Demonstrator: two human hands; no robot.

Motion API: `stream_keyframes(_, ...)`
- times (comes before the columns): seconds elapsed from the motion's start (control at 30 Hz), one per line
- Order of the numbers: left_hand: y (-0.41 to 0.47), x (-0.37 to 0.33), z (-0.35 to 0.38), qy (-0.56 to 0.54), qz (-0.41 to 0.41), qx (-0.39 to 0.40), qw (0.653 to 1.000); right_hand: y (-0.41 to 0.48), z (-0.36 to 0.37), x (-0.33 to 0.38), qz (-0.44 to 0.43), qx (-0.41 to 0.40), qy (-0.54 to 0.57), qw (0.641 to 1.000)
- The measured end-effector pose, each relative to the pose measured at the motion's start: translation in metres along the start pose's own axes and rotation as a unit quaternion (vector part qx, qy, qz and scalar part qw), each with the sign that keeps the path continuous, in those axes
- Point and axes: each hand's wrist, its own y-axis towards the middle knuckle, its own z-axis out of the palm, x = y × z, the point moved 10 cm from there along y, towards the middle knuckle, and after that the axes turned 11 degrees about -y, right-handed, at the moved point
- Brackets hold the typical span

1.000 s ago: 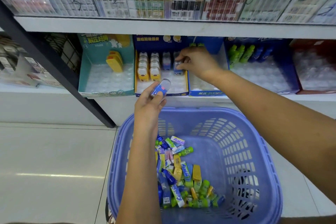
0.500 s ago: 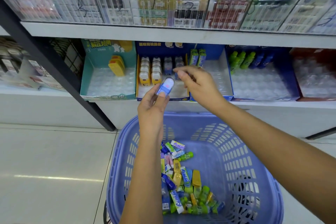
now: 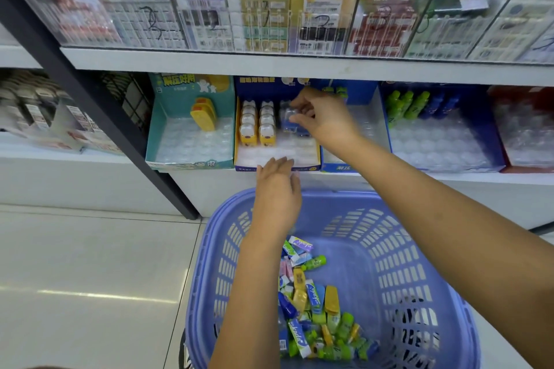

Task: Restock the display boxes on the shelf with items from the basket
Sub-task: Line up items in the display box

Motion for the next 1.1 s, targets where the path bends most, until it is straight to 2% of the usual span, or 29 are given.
stream_keyframes(0.13,-0.001,0.004,0.003,0.004,0.01,0.014,1.0,0.009,0.017,-0.006,-0.001,0.034,-0.044,0.998)
stream_keyframes(0.4,0.0,0.006,0.002,-0.021,0.005,0.014,1.0,0.009,0.023,0.0,-0.011,0.021,-0.036,0.999)
stream_keyframes(0.6,-0.001,0.008,0.005,-0.023,0.009,0.028,0.999,0.011,0.018,0.005,-0.038,-0.014,-0.131,0.991)
stream_keyframes(0.67,-0.004,0.004,0.0,-0.074,0.015,0.023,0.997,0.014,0.019,0.007,-0.041,0.006,-0.156,0.987)
stream_keyframes(0.73,-0.01,-0.001,-0.015,-0.144,0.023,-0.019,0.989,0.014,0.019,0.009,-0.043,0.027,-0.166,0.985)
stream_keyframes(0.83,-0.016,0.004,-0.029,-0.188,0.006,-0.054,0.981,-0.008,0.008,0.015,-0.048,0.018,-0.125,0.991)
stream_keyframes(0.9,-0.015,0.02,-0.02,-0.165,-0.028,-0.019,0.986,-0.042,0.004,0.014,-0.043,0.011,-0.058,0.997)
stream_keyframes(0.93,-0.016,0.031,-0.007,-0.141,-0.056,0.016,0.988,-0.061,0.01,0.009,-0.035,0.035,-0.032,0.998)
stream_keyframes(1.0,-0.023,0.057,0.023,-0.09,-0.107,0.092,0.986,-0.1,0.041,-0.006,-0.011,0.157,-0.039,0.987)
stream_keyframes(1.03,-0.028,0.07,0.038,-0.077,-0.128,0.122,0.981,-0.12,0.066,-0.016,-0.003,0.248,-0.076,0.966)
stream_keyframes(1.1,-0.04,0.095,0.072,-0.067,-0.168,0.18,0.967,-0.169,0.11,-0.042,0.016,0.423,-0.163,0.891)
